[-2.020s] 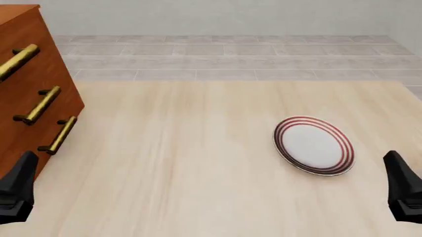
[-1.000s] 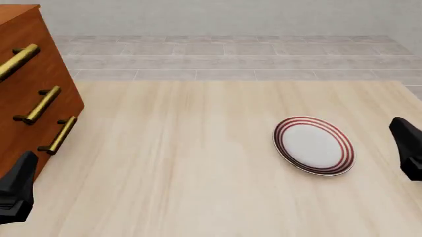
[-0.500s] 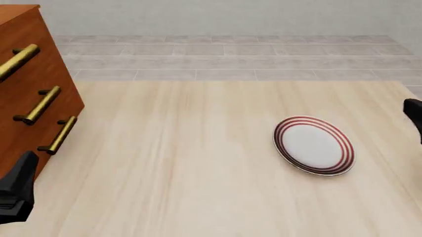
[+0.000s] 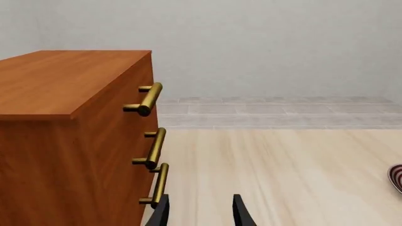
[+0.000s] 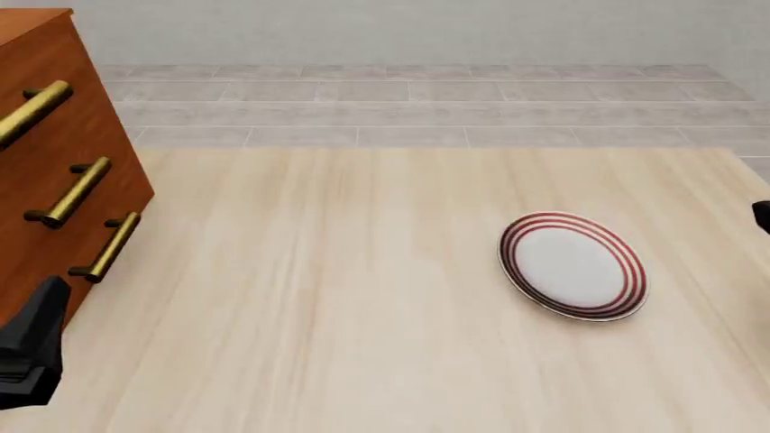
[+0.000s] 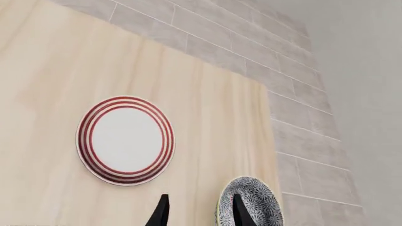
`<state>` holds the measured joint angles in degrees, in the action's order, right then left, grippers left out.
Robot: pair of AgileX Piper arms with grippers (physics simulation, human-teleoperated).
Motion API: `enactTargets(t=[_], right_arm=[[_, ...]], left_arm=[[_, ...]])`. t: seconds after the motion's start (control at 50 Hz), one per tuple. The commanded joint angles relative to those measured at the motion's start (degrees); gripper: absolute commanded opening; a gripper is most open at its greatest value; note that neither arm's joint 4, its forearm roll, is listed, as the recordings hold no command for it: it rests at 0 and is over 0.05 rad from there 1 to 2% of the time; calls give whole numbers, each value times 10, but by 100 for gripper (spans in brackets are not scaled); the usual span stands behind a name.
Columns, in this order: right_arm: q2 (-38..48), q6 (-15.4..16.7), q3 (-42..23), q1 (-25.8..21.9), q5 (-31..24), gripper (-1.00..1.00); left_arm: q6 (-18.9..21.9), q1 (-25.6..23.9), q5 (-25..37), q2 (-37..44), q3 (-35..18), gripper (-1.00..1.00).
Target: Put the bowl on top of the cabinet.
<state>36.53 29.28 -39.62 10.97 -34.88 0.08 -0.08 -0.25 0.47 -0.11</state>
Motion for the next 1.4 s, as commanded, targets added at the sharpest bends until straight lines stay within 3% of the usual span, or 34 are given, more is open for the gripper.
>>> enactTargets(t=[0.02,0.3,0.86,1.4], right_arm=[[35,27,10,32,14,100],[75,48,47,79,59,100],[155,48,113,119,156,100],[240,61,128,167,237,100]], left_arm=[[0,0,1,-2,0,100],[0,0,1,-2,0,100],[0,0,2,-2,0,100],[0,0,1,-2,0,100]])
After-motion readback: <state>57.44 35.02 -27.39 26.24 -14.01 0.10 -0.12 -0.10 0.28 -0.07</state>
